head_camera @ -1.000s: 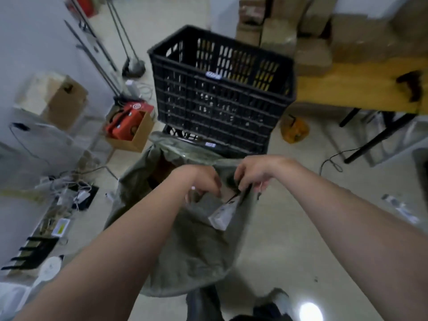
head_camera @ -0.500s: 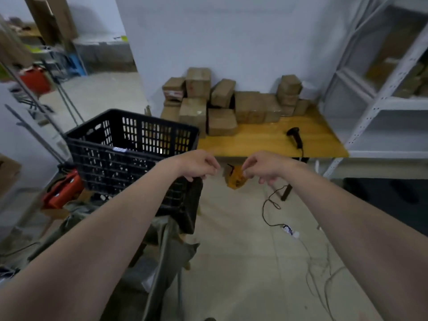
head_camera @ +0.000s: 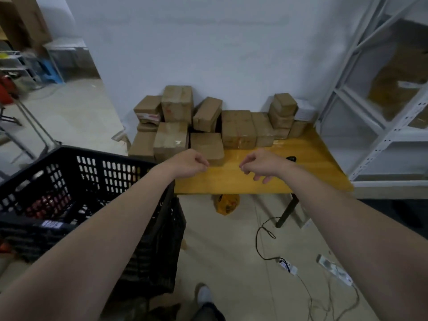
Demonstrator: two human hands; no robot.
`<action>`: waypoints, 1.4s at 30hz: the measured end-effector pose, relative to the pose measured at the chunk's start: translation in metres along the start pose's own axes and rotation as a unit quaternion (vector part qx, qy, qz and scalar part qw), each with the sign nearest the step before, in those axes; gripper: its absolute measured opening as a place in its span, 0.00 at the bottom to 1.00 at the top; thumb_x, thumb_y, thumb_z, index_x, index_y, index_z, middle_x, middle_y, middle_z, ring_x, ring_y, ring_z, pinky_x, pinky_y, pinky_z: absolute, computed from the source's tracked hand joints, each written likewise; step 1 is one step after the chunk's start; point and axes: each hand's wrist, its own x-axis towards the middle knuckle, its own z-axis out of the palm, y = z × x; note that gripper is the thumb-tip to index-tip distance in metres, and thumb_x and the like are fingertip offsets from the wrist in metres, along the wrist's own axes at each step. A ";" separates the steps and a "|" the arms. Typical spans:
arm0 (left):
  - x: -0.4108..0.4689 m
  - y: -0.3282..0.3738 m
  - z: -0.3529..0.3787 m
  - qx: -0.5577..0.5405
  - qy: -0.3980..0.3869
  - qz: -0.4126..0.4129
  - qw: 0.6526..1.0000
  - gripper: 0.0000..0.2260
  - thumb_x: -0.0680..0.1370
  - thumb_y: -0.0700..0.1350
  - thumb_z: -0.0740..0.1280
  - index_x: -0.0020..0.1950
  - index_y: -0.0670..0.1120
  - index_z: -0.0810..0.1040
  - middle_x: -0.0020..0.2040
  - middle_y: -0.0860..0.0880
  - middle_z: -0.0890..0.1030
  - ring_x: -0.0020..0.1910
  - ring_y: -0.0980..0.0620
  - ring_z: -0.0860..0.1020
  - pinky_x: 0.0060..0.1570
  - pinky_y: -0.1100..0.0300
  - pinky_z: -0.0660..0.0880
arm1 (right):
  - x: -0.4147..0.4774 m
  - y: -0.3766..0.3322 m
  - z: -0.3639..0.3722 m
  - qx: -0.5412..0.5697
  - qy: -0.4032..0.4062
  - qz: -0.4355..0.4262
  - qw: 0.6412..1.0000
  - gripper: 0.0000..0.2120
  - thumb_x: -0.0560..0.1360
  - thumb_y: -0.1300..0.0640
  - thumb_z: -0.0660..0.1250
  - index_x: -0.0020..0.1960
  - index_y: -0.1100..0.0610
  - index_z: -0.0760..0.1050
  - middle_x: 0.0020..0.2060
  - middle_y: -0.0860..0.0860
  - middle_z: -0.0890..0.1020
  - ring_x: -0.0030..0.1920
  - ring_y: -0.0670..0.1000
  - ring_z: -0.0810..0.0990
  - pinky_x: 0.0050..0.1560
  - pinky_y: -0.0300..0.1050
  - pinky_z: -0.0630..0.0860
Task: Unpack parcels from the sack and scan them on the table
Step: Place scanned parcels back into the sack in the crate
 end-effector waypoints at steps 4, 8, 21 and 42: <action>0.082 -0.004 -0.035 0.011 -0.007 -0.052 0.999 0.12 0.81 0.53 0.66 0.65 0.57 0.76 0.60 0.54 0.74 0.57 0.50 0.75 0.46 0.54 0.79 | 0.085 -0.002 -0.035 0.021 0.010 0.010 1.000 0.05 0.80 0.47 0.66 0.49 0.43 0.81 0.50 0.45 0.84 0.44 0.50 0.86 0.32 0.43 0.80; 0.161 0.002 -0.048 0.002 0.005 -0.052 0.999 0.19 0.82 0.51 0.65 0.73 0.53 0.73 0.68 0.52 0.73 0.62 0.49 0.74 0.48 0.56 0.76 | 0.154 0.012 -0.061 0.036 0.016 0.022 0.999 0.05 0.81 0.49 0.66 0.48 0.42 0.80 0.52 0.46 0.83 0.45 0.50 0.85 0.34 0.44 0.80; 0.464 -0.017 -0.068 0.118 0.068 -0.135 0.982 0.23 0.80 0.50 0.66 0.75 0.50 0.70 0.73 0.43 0.70 0.73 0.37 0.65 0.73 0.42 0.63 | 0.436 0.057 -0.157 0.100 -0.024 0.026 0.994 0.06 0.83 0.52 0.65 0.55 0.49 0.80 0.50 0.50 0.83 0.45 0.54 0.85 0.38 0.50 0.83; 0.579 -0.057 -0.077 -0.158 0.148 -0.248 0.944 0.38 0.67 0.58 0.82 0.66 0.54 0.61 0.66 0.48 0.70 0.63 0.43 0.74 0.53 0.52 0.79 | 0.592 0.070 -0.167 0.262 -0.060 0.111 0.957 0.08 0.80 0.57 0.70 0.59 0.51 0.81 0.53 0.51 0.84 0.48 0.56 0.86 0.48 0.54 0.86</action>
